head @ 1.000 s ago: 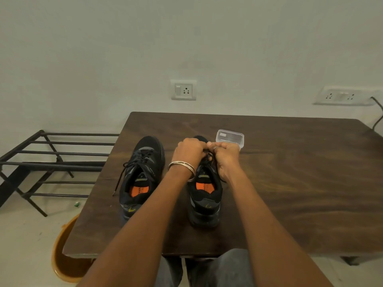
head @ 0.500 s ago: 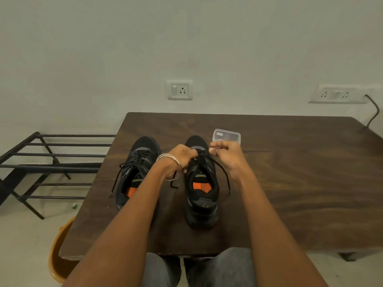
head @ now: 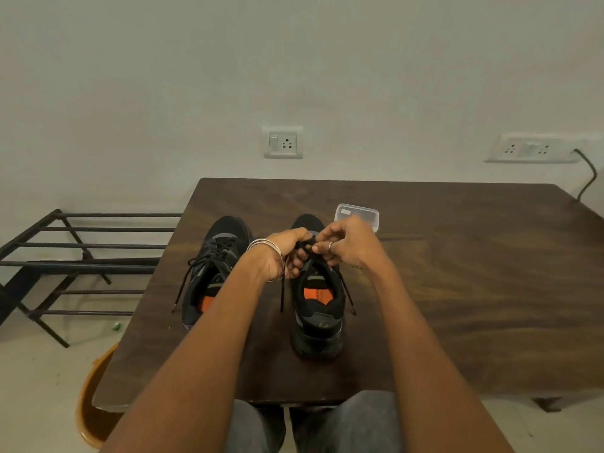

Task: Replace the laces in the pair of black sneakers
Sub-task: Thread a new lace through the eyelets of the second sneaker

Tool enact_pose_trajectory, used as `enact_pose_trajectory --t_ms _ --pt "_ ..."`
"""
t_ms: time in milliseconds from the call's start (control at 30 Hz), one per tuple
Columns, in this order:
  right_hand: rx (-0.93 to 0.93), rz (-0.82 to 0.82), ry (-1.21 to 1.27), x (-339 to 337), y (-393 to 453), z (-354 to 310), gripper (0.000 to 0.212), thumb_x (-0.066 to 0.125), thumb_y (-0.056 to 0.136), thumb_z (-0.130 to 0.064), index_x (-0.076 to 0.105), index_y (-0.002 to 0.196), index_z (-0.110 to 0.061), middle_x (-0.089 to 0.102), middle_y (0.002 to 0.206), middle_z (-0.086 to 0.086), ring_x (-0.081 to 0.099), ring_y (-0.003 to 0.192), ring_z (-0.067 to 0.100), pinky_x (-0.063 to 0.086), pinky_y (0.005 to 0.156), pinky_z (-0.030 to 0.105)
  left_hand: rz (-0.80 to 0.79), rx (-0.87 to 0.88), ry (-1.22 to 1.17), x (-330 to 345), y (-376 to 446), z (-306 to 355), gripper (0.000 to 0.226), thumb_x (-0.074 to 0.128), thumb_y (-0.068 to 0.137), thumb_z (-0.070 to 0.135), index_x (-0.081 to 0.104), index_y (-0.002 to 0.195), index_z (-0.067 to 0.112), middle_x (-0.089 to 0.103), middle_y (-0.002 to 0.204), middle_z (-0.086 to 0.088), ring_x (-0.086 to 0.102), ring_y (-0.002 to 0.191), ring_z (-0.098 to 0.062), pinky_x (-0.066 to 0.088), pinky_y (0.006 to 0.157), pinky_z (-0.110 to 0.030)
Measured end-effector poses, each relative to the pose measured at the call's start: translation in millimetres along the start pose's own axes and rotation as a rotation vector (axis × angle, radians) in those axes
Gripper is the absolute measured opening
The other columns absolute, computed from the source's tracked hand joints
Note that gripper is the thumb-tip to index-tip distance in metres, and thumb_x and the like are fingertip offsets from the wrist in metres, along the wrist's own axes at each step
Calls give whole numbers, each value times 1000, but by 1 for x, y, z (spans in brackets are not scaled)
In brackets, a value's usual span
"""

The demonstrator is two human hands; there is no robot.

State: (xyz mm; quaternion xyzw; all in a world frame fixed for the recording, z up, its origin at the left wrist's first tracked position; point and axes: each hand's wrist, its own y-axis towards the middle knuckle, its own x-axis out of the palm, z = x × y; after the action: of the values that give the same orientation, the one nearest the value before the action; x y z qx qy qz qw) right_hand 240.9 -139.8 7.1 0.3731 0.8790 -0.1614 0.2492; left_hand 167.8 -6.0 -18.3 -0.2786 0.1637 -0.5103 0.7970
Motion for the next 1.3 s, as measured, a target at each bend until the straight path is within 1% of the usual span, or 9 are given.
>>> enact_pose_trajectory --t_ms 200,300,400,533,633,833,1033,1167,1300 --pt "-65 33 -156 -3 0 -6 4 67 91 -4 71 91 -4 70 76 13 71 66 22 62 64 33 -6 17 10 0 0 -1 34 55 92 38 53 62 20 45 50 7 38 42 -8 34 41 -17" --pt "-14 29 17 1 -1 -6 4 61 94 -2 65 91 -2 67 73 14 67 55 19 61 56 33 5 31 -17 1 0 -1 35 57 91 40 55 63 20 45 49 7 39 42 -8 34 40 -17" --pt "61 -4 286 5 -3 -3 11 69 90 -5 67 95 4 70 84 23 70 65 23 62 62 35 21 39 -52 1 0 -1 35 59 91 40 54 64 19 46 50 5 40 44 -9 35 41 -17" --pt "78 44 278 9 0 2 4 72 85 2 70 82 2 71 82 16 71 77 21 62 66 30 22 53 -48 -2 -1 -1 34 62 90 41 55 67 17 49 52 4 44 45 -10 37 41 -18" --pt "67 60 247 8 4 4 5 71 84 6 68 86 3 69 76 13 70 71 19 61 63 28 63 100 -56 -5 -3 -3 31 62 91 39 59 72 14 55 56 2 50 46 -10 42 44 -21" --pt "53 63 221 7 7 7 15 68 86 8 68 100 4 66 74 13 63 59 16 59 57 24 -44 215 -239 -11 -6 -7 16 52 96 12 65 88 6 62 61 -1 60 52 -11 50 52 -20" --pt "63 109 227 6 4 10 18 62 91 6 72 106 2 69 94 19 70 77 24 62 63 28 -189 270 -231 -19 -10 -12 36 34 94 -8 66 104 4 71 86 -10 70 77 -20 56 68 -26" --pt "69 117 252 6 3 9 17 63 91 6 70 106 3 68 95 18 70 78 23 62 65 32 -179 342 -173 -20 -6 -16 25 52 93 -3 69 107 9 73 87 -8 71 80 -18 56 71 -26" --pt "96 141 311 8 4 7 8 67 86 9 68 93 5 64 79 13 65 64 18 62 60 35 -107 399 -137 -19 -5 -18 19 63 86 -1 71 99 11 72 77 -5 70 71 -15 57 66 -22"
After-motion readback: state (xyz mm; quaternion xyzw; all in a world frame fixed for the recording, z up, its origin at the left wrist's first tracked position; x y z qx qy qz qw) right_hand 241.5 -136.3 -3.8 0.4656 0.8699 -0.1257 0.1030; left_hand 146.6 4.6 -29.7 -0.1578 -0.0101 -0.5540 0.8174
